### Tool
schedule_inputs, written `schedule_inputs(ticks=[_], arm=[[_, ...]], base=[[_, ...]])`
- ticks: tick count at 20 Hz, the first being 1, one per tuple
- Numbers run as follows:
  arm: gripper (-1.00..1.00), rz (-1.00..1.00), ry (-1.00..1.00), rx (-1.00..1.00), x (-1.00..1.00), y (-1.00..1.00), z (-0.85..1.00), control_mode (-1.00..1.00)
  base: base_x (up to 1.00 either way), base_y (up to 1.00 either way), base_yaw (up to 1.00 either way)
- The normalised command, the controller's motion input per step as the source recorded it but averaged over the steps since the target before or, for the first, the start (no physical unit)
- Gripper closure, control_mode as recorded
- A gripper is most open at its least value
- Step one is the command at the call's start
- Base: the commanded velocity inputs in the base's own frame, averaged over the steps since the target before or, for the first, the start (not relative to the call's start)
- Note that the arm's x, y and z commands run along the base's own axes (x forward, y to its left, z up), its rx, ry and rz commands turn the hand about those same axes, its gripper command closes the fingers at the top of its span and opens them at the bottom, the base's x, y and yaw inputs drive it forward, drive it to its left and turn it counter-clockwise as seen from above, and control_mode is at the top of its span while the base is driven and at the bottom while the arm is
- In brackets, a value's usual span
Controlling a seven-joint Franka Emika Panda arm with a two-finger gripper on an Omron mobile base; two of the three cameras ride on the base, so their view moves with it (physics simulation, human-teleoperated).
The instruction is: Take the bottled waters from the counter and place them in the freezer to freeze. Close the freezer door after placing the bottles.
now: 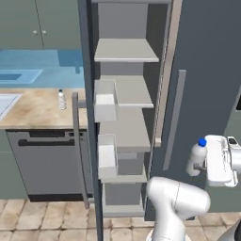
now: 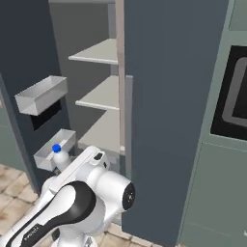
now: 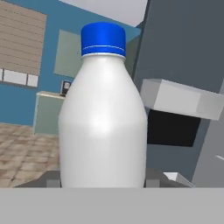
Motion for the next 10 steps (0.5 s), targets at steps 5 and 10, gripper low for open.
schedule_inputs(ticks=[5, 10], arm=[[1.0, 0.0, 0.0, 0.0, 0.0, 0.0, 0.0, 1.0], [1.0, 0.0, 0.0, 0.0, 0.0, 0.0, 0.0, 1.0]], base=[[0.42, 0.14, 0.33], [0.06, 0.0, 0.31]])
